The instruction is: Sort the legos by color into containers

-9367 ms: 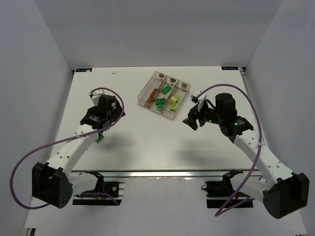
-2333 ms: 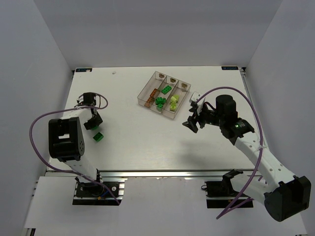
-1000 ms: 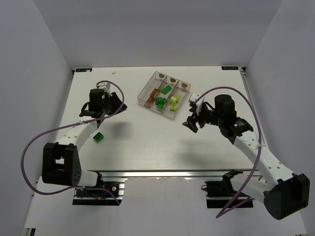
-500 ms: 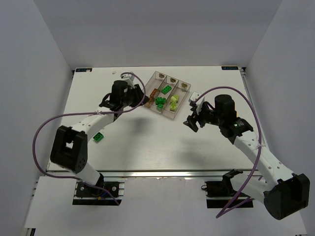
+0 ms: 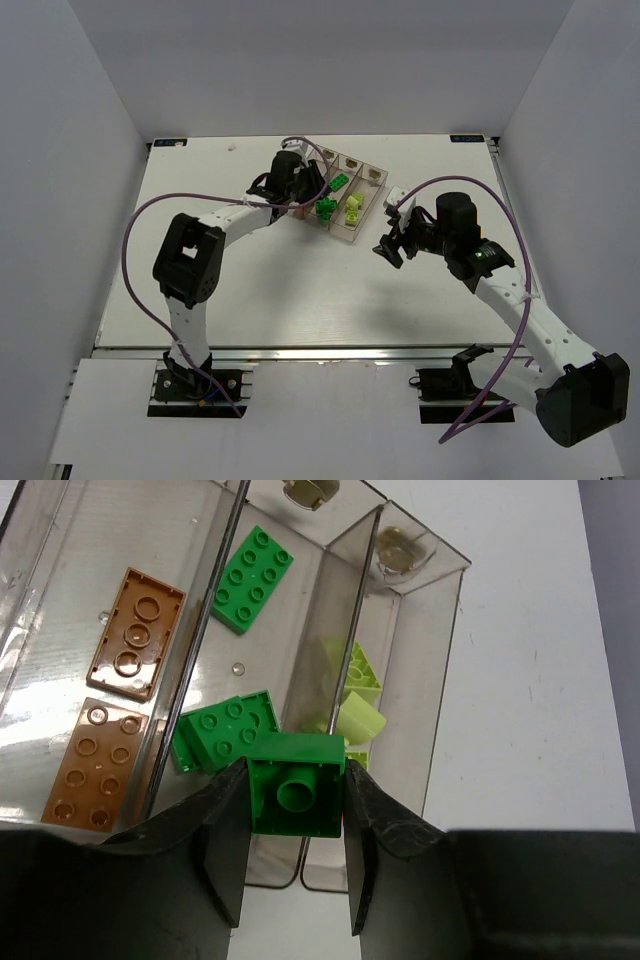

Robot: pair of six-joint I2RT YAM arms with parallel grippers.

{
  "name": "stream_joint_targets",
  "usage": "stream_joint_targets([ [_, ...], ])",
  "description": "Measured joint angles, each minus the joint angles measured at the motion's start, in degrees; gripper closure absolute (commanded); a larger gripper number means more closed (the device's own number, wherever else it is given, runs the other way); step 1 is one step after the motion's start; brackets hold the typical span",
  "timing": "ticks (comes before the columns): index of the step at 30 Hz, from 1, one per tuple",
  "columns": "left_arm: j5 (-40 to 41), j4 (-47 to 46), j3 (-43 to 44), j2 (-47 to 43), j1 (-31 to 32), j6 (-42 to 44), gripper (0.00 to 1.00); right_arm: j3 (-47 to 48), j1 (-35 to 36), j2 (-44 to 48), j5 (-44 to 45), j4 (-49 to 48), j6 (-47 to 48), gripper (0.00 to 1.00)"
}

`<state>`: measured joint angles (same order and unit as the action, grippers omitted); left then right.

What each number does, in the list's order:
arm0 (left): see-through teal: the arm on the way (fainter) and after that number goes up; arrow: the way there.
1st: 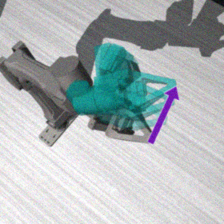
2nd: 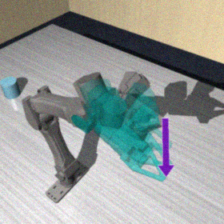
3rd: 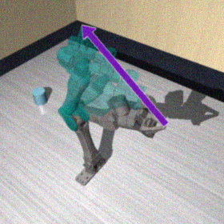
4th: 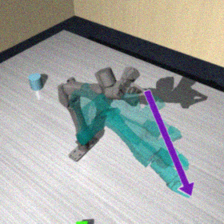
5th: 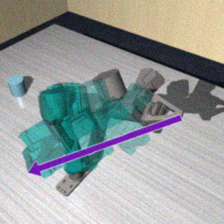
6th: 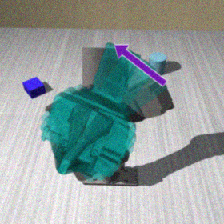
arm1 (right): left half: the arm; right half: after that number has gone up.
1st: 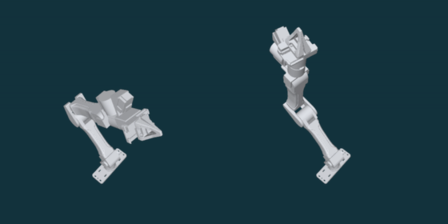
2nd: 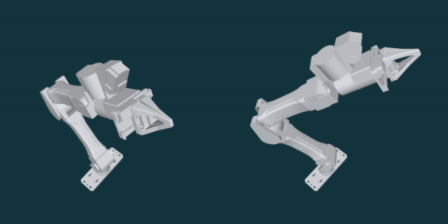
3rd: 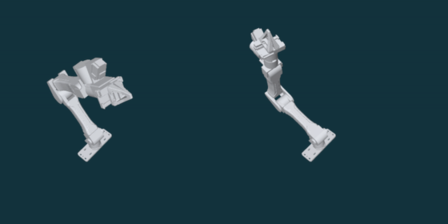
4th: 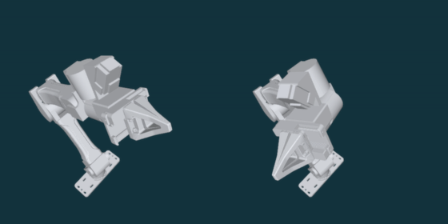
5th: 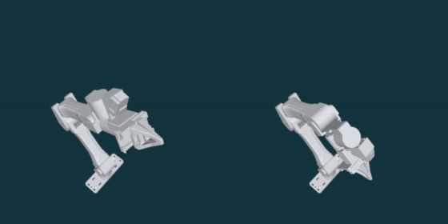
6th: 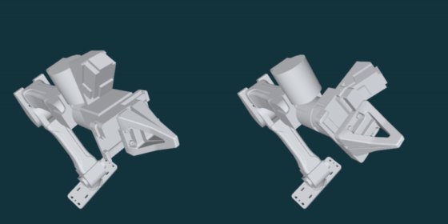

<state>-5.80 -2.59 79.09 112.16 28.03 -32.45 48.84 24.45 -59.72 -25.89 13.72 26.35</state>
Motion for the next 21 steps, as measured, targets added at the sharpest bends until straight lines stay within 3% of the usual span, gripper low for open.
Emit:
stream_joint_targets([
  [8, 4.15, 1.62, 6.62, 5.31, 1.84, -0.20, 0.55, 0.00, 0.00, 0.00, -0.26, 0.00, 0.00, 0.21],
  [19, 7.67, 5.73, 10.10, 7.65, 2.47, -0.20, 0.47, 0.00, 0.02, 0.00, -0.48, 0.04, 0.02, 0.21],
  [21, 7.87, 6.27, 10.43, 7.65, 2.43, -0.11, 0.42, 0.00, 0.00, 0.00, -0.48, 0.02, 0.02, 0.21],
])
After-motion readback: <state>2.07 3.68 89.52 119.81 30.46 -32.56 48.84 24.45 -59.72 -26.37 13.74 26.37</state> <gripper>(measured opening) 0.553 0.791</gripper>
